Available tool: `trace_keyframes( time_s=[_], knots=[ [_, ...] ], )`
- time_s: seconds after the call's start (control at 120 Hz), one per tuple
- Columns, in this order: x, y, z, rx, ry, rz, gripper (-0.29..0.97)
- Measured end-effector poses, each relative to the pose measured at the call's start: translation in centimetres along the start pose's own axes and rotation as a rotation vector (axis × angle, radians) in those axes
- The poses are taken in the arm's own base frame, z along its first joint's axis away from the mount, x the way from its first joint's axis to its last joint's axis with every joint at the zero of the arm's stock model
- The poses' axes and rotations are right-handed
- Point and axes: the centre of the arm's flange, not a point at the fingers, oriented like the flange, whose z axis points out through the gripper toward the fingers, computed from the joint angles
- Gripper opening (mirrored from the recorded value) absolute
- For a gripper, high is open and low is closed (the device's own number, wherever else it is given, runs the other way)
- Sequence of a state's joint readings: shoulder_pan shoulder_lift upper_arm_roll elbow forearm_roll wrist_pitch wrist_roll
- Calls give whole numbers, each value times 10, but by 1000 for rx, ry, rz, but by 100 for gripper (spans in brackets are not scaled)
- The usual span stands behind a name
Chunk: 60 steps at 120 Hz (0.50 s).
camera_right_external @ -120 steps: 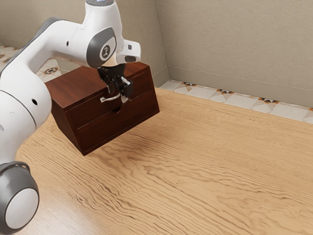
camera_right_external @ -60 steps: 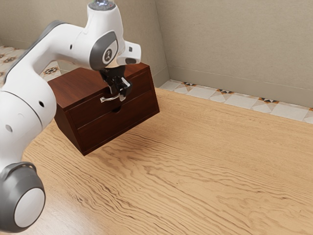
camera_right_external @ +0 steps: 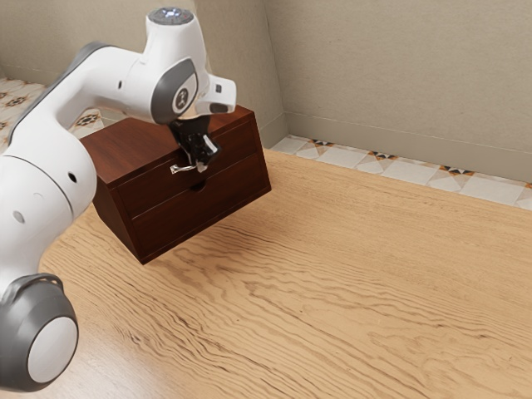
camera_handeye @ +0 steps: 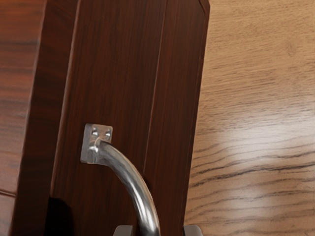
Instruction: Pull the drawer handle with one arm to open the drawer
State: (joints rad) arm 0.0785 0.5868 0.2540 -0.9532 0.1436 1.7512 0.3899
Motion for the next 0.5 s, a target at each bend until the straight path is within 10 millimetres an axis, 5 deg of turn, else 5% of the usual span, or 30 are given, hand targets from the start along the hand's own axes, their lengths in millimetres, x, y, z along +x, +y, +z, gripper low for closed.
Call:
trace_keyframes(
  time_s=[0.5],
  knots=[
    [-14,21,-10,-32,0,37,-11]
  ],
)
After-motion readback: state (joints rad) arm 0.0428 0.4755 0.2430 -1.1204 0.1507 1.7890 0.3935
